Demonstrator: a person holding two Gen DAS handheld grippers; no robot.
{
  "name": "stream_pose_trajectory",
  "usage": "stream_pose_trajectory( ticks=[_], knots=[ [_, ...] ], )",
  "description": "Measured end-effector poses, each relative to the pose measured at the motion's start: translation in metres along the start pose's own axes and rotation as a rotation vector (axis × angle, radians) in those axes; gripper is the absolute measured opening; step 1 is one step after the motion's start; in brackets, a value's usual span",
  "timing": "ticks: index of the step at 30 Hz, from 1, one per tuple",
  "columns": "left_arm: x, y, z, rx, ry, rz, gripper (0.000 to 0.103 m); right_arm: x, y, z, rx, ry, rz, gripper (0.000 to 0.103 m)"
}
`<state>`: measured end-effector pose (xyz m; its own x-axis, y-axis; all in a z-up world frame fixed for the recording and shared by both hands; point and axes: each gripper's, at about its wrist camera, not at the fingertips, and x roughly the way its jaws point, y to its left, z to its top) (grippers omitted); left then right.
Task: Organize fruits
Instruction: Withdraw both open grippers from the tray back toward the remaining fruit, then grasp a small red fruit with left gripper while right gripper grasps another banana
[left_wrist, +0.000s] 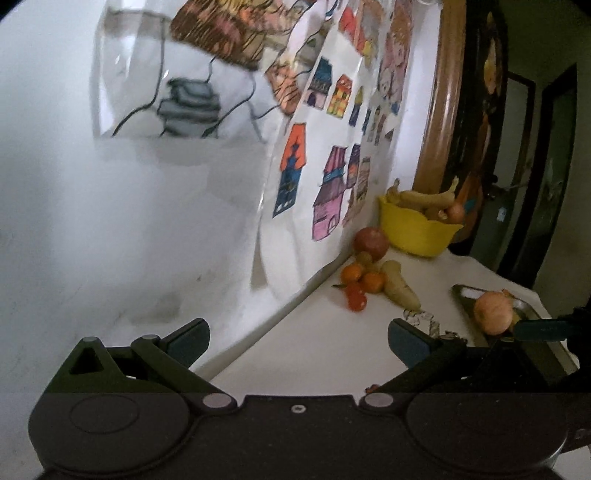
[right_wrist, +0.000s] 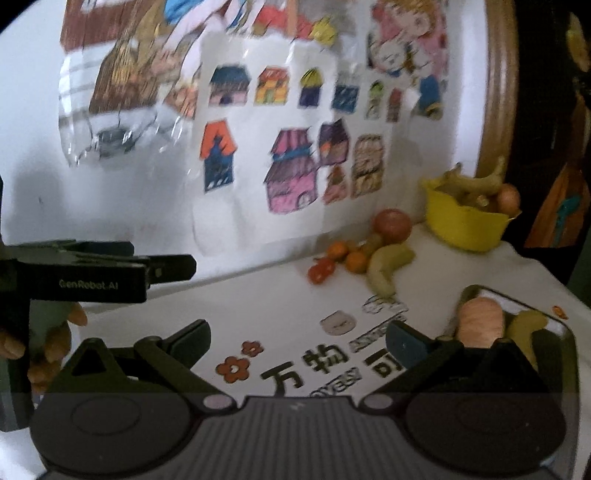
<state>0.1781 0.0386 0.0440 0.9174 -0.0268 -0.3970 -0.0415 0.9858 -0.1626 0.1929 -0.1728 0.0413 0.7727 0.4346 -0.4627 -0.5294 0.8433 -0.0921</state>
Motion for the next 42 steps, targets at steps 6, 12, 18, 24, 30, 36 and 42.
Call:
stream_pose_trajectory(
  ticks=[6,12,18,24,30,36,42],
  knots=[
    [0.006,0.002,-0.004,0.004,0.014,0.006,0.102,0.02,0.008,-0.004,-0.01,0.043,-0.002,0.103],
    [0.021,-0.001,-0.005,0.021,0.042,0.009,0.102,0.034,0.006,-0.005,-0.01,0.067,-0.025,0.103],
    [0.038,-0.007,-0.004,0.027,0.061,0.0,0.102,0.049,-0.011,-0.003,0.003,0.082,-0.057,0.103],
    [0.056,-0.02,0.002,0.044,0.086,-0.011,0.102,0.064,-0.032,0.005,-0.019,0.101,-0.096,0.103],
    [0.084,-0.036,0.009,0.079,0.112,-0.024,0.102,0.086,-0.064,0.026,-0.011,0.109,-0.122,0.103],
    [0.116,-0.048,0.016,0.105,0.129,-0.024,0.102,0.121,-0.089,0.046,-0.017,0.108,-0.095,0.102],
    [0.143,-0.061,0.02,0.151,0.137,-0.017,0.102,0.155,-0.109,0.054,0.033,0.108,-0.048,0.093]
  ],
)
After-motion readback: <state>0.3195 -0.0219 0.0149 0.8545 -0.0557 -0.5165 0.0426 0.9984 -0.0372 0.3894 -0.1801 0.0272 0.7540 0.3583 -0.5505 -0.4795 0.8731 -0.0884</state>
